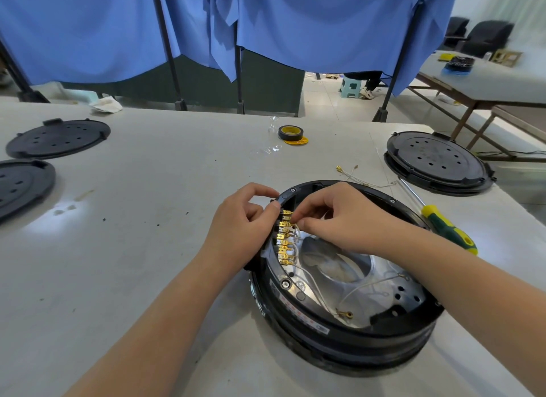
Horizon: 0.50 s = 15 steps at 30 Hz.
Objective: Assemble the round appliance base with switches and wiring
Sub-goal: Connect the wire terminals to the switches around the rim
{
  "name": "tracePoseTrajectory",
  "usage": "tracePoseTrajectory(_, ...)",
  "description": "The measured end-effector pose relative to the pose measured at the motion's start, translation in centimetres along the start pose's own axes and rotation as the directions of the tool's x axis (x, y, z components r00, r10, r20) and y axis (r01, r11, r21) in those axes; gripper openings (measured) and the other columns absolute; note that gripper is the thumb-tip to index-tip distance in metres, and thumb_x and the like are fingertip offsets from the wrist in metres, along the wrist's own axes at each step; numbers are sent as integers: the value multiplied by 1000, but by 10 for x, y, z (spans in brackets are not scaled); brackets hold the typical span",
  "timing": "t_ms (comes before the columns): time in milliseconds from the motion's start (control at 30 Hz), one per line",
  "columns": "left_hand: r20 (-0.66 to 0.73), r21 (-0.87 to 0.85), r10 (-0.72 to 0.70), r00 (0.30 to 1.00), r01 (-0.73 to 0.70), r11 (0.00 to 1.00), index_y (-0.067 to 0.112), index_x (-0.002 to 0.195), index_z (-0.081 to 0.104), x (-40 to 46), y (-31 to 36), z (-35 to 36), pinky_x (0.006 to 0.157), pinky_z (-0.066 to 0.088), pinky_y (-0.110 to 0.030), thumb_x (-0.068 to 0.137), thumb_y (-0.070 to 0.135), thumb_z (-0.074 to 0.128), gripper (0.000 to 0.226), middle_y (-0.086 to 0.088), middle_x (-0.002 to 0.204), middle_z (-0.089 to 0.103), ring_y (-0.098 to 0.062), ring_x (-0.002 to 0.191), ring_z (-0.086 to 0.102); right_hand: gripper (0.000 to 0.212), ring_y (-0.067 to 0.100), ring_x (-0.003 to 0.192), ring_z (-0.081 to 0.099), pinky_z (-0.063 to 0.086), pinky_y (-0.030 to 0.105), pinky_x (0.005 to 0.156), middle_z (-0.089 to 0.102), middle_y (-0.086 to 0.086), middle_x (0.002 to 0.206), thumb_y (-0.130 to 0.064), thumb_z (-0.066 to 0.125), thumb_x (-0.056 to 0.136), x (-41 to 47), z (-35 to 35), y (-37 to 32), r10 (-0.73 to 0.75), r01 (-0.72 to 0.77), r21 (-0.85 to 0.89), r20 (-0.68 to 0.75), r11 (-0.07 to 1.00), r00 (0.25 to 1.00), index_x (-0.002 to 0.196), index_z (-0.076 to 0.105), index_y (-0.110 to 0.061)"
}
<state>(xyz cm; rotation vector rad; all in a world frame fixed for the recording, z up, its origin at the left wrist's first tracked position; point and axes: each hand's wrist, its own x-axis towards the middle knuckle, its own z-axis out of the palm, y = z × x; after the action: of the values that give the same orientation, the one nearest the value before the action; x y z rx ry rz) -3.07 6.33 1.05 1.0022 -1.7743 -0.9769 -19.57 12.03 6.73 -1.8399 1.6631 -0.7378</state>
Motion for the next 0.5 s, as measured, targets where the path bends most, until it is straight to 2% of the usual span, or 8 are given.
tracePoseTrajectory(67,0,0,-3,1000,3,1000,26,96,64,0,0,0,50,41,-30,92,23,59,7,-23,57,57,-18,47,46,22,-6,55,56,39,6,52,64,-20,58,-11,65,83,1,0,0,11,-11,5,10,1000,1000,77,73,-30)
tracePoseTrajectory(233,-4,4,-1,1000,1,1000,26,98,64,0,-1,0,50,42,-30,93,22,59,8,-20,56,58,-17,47,47,16,2,49,47,38,11,48,66,-5,60,-14,67,82,0,2,3,57,-58,52,5,997,998,79,75,-28)
tracePoseTrajectory(333,-3,-7,-5,1000,5,1000,27,97,64,0,-1,0,50,43,-30,92,22,59,8,-21,57,58,-18,47,48,18,-2,47,47,38,8,48,64,-11,55,-12,66,82,0,1,1,54,-55,50,12,997,998,78,75,-28)
tracePoseTrajectory(500,1,-8,-7,1000,7,1000,27,97,64,0,-1,0,46,39,-20,92,22,59,8,-20,55,57,-14,44,44,23,-4,49,50,39,6,49,64,-19,56,-11,65,84,1,-1,-2,27,-27,30,29,999,999,77,73,-32)
